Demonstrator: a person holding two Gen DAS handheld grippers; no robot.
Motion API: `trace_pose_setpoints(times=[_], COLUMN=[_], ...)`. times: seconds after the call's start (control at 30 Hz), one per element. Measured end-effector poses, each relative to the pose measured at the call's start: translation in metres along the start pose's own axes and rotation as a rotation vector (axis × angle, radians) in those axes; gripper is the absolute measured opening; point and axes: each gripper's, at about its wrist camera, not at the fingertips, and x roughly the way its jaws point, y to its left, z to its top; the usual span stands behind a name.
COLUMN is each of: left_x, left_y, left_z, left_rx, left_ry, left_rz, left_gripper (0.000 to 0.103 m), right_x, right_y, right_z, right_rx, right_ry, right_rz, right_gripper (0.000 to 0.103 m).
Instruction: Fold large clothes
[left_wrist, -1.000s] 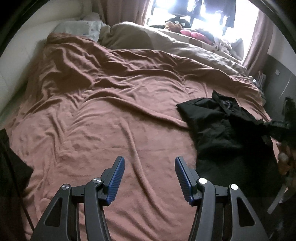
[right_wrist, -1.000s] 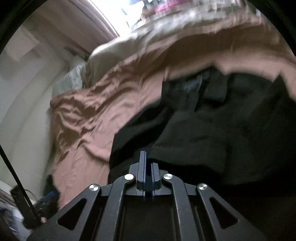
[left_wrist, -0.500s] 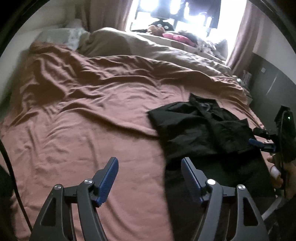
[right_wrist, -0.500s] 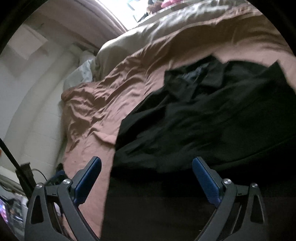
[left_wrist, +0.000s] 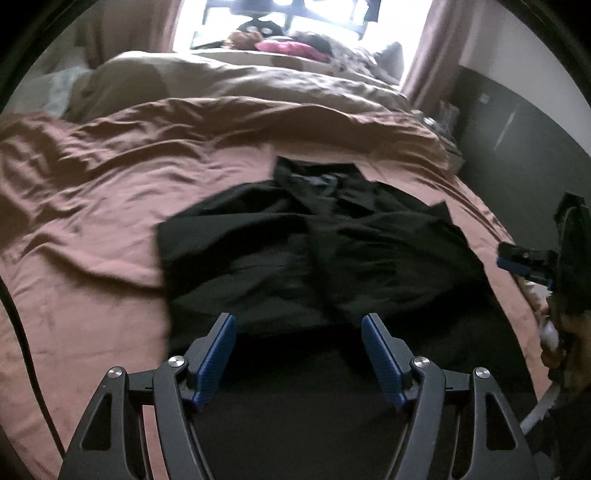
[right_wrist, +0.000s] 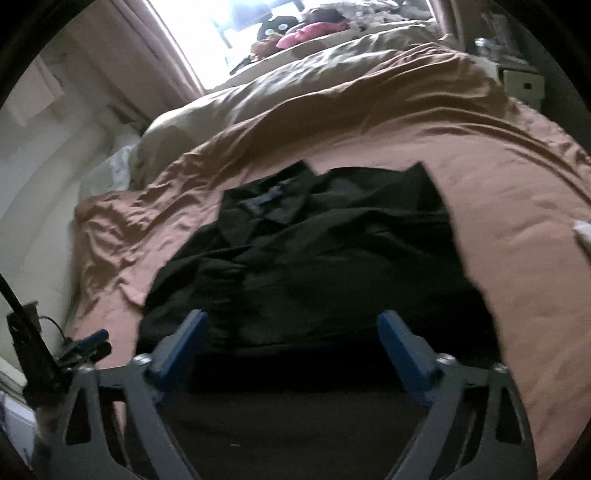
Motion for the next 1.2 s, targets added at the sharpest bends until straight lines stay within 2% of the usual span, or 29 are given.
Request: trace_pose_setpoints(times=[0.03, 0.1, 0.17, 0.4, 0.5, 0.57, 0.67, 0.8, 1.0, 1.1, 1.2], left_x=[0.007, 0.023, 0.042, 0.1, 0.123, 0.134, 0.133, 0.118, 0.077, 0.057, 0.04], left_y=[-0.01, -0.031, -0.052, -0.102, -0.113, -0.115, -0.106, -0.083, -0.033, -0.005, 0.027], left_z=[0.003, 0.008, 0.013, 0.016, 0.014, 0.011, 0.012, 0.018, 0.031, 0.036, 0.036], left_rx=[0.012, 0.035, 0.05, 0.099, 0.121, 0.154, 0.168, 0.156, 0.09, 0.073, 0.028], left_ry=[0.006, 0.021, 0.042, 0.133, 0.177, 0.193, 0.195, 0.177, 0.117, 0.087, 0.071], left_rz=[-0.003, -0.007, -0.017, 0.04, 0.108, 0.194, 0.252, 0.272, 0.302, 0.388, 0.437], left_gripper=[0.072, 0.072, 0.072, 0.072, 0.072, 0.072, 0.072, 0.072, 0.072, 0.072, 0.072], right_x=[-0.001, 0.001, 0.0, 0.008, 0.024, 0.034, 0.041, 0.041, 0.033, 0.032, 0.027], right_y=[-0.002, -0.011, -0.015, -0.034, -0.038, -0.041, -0.038, -0.035, -0.01, -0.006, -0.009], right_z=[-0.009, -0.014, -0.015, -0.011, -0.014, -0.016, -0.02, -0.016, -0.001, 0.007, 0.012], right_rx=[-0.006, -0.014, -0.014, 0.02, 0.024, 0.027, 0.023, 0.037, -0.002, 0.004, 0.033], right_ry=[0.006, 0.015, 0.024, 0.022, 0.055, 0.079, 0.097, 0.105, 0.068, 0.04, 0.007], right_rz=[-0.018, -0.044, -0.064, -0.114, -0.143, -0.156, -0.171, -0.185, -0.209, -0.209, -0.212], right_gripper=[0.07, 0.056, 0.046, 0.043, 0.043, 0.038, 0.035, 0.032, 0.032, 0.032, 0.032])
